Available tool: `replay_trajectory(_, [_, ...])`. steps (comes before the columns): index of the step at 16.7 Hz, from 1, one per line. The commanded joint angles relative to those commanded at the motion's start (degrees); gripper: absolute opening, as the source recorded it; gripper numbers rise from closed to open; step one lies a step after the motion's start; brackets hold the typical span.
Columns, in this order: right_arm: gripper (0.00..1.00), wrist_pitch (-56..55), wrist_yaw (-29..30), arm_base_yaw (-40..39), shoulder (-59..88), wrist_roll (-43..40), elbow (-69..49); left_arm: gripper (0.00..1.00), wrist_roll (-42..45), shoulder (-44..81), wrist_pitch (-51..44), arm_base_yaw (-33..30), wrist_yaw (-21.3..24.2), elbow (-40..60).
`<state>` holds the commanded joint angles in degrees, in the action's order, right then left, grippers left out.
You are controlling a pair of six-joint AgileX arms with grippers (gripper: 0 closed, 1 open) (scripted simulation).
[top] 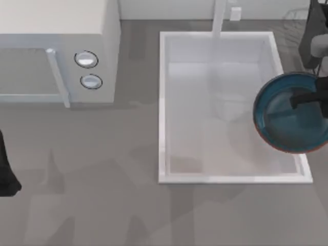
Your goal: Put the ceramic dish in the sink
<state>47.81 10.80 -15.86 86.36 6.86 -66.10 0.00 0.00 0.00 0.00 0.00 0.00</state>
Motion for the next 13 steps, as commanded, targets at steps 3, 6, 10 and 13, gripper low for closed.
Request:
replay_trajectory(3, [0.00, -17.8, 5.3, -4.1, 3.2, -0.9, 4.1, 1.00, 0.0, 0.0, 0.0, 0.0, 0.0, 0.0])
replay_trajectory(6, [0.00, -38.4, 10.9, -8.5, 5.8, -2.1, 9.2, 1.00, 0.0, 0.0, 0.0, 0.0, 0.0, 0.0])
replay_trajectory(10, [0.00, -65.5, 17.9, -14.0, 7.5, -3.6, 16.1, 1.00, 0.0, 0.0, 0.0, 0.0, 0.0, 0.0])
replay_trajectory(13, [0.00, -81.5, 22.5, -17.4, 7.4, -4.6, 20.4, 1.00, 0.0, 0.0, 0.0, 0.0, 0.0, 0.0])
